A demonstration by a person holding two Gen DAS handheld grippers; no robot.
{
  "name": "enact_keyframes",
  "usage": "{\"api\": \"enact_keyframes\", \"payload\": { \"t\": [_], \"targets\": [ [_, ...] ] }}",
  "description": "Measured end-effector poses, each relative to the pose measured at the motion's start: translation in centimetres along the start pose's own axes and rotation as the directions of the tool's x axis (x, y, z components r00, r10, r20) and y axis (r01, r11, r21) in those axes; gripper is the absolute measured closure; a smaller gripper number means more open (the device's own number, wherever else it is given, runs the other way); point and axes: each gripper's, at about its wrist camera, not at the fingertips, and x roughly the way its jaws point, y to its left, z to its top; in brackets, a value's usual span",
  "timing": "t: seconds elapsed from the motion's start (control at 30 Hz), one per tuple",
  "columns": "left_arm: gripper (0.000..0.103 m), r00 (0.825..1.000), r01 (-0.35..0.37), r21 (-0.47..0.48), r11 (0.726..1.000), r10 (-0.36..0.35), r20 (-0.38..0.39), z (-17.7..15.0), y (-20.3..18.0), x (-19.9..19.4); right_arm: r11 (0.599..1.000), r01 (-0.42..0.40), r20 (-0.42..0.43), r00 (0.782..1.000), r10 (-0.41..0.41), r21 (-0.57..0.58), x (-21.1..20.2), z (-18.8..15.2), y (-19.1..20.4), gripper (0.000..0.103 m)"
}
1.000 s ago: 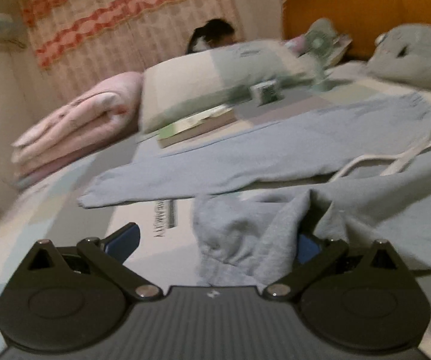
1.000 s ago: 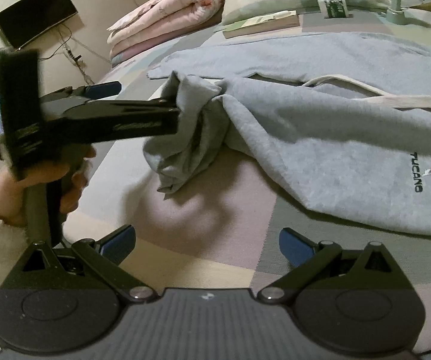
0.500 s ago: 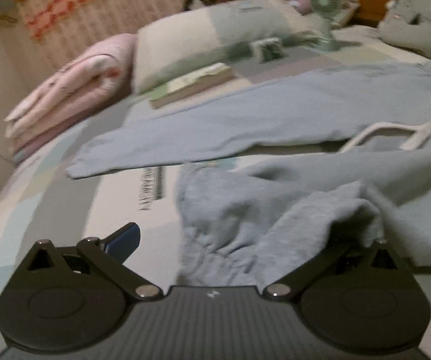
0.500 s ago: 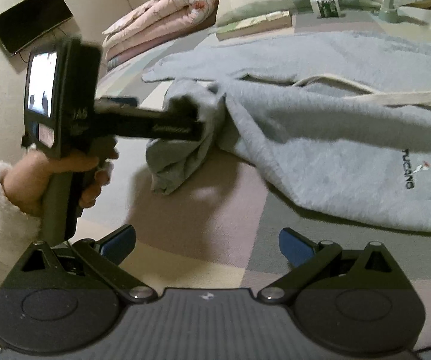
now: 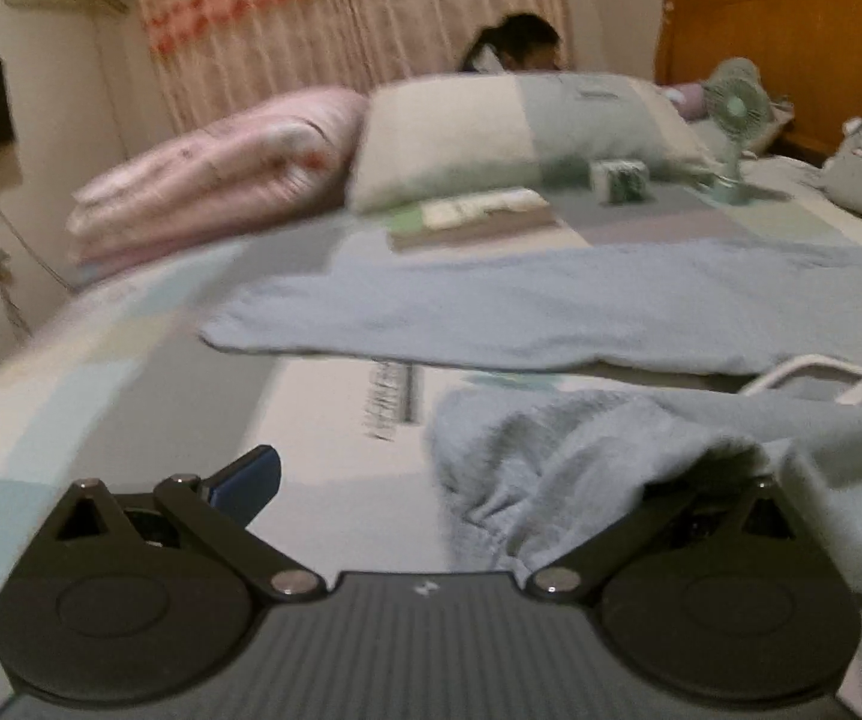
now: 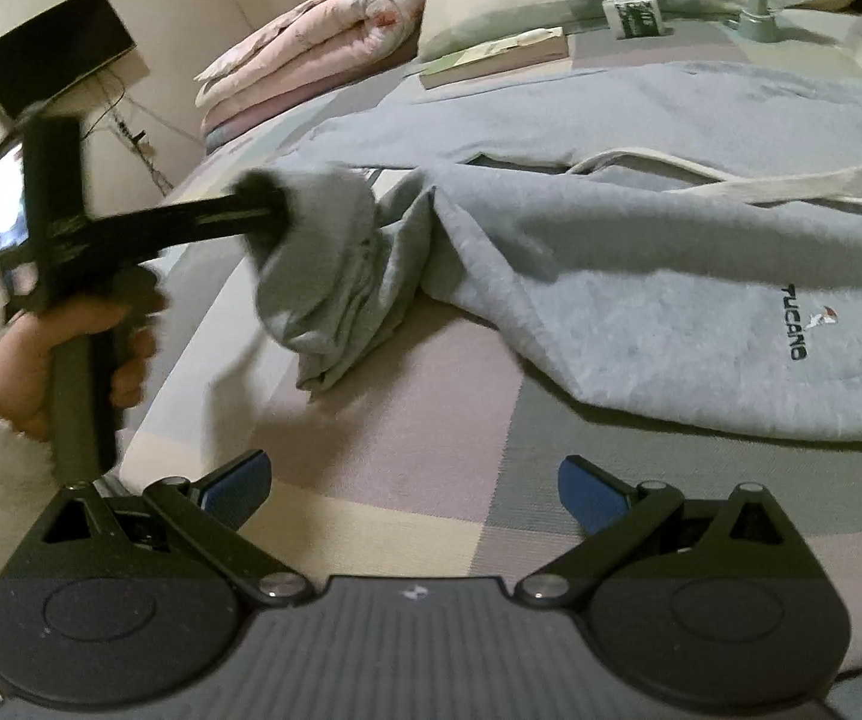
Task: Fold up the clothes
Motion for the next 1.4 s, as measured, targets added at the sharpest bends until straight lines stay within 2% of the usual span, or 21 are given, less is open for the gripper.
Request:
{"api": "enact_keyframes", "payload": {
  "t": [0.2,0.33,0.47,0.67,0.77,1.03,1.2,1.4],
  "targets": [
    [0.002,0.995,-0.087,-0.126,0.988,0.081,-0.053,-1.5,5.6,-1.0,0.999,-0.034,0.024,0.999,0.035,-0.035,-1.2,-0.3,1.4,0.0],
    [0.003,0.991,-0.128,-0.147,0.981,0.12,-0.065,-2.5,8.2,-1.0,0.998,-0.032,0.024,0.999,0.033,-0.062,-1.6,-0.4,2.5,0.0],
    [0.003,0.989,-0.146,-0.144,0.979,0.141,-0.05,-3.1,10.6,-0.8,0.997,-0.017,0.008,1.0,0.017,-0.081,-1.3,-0.2,3.4,0.0],
    [0.003,0.993,-0.115,-0.163,0.98,0.108,-0.052,-4.8,13.7,-0.8,0.995,0.013,-0.02,1.0,-0.015,-0.101,-0.1,0.4,4.8,0.0],
    [0.003,0.991,-0.127,-0.178,0.976,0.119,-0.054,-5.7,15.1,-1.0,0.992,0.029,-0.034,0.999,-0.034,-0.126,0.4,0.4,5.7,0.0],
    [0.003,0.976,-0.216,-0.265,0.94,0.2,-0.083,-7.4,20.7,-0.9,0.986,0.058,-0.058,0.996,-0.068,-0.158,1.0,0.5,7.1,0.0],
    [0.003,0.959,-0.282,-0.303,0.91,0.264,-0.098,-8.3,24.0,-0.7,0.984,0.071,-0.068,0.994,-0.083,-0.166,1.5,0.5,7.7,0.0],
    [0.003,0.953,-0.304,-0.353,0.885,0.289,-0.094,-8.5,26.8,-0.3,0.98,0.089,-0.073,0.992,-0.104,-0.179,1.7,0.5,8.3,0.0]
  ]
}}
